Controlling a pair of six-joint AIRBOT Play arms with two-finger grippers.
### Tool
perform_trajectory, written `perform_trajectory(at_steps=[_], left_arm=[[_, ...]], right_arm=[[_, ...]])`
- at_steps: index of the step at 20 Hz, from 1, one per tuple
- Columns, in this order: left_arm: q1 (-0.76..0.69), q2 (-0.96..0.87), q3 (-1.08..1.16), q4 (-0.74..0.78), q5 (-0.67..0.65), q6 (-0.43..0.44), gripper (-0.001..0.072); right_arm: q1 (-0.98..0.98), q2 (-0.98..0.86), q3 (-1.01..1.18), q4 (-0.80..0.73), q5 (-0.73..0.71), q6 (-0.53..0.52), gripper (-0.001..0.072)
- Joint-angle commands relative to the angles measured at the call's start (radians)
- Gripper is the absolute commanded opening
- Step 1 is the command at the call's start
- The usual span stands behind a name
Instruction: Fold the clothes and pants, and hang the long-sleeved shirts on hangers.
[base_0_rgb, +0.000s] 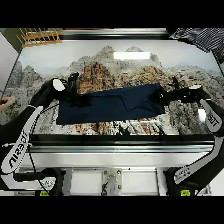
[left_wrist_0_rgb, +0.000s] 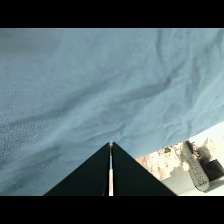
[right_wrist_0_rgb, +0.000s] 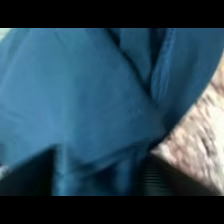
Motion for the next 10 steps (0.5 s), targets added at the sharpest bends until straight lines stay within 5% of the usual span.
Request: perform_trajectory(at_steps=[1, 2, 6, 10], left_arm=[[-0.01, 0.0, -0.025, 0.001, 0.007, -0.002, 0.0011], [-0.009, 0.0, -0.033, 0.001, 0.001, -0.002, 0.0011], [-0.009, 0.0, -0.035, -0.003, 0.015, -0.014, 0.0011], [-0.054, -0.035, -0.014, -0.006, 0.085, -0.055, 0.001]], right_arm=[[0.039, -0.003, 0.0, 0.033, -0.02, -0.01, 0.0173], [0.036, 0.003, 0.0, 0.025, -0.016, -0.011, 0.0029], [0.008, 0.129, 0.008, -0.274, 0.018, 0.103, 0.0014], [0.016, 0.28, 0.092, -0.613, 0.2, 0.206, 0.0014]])
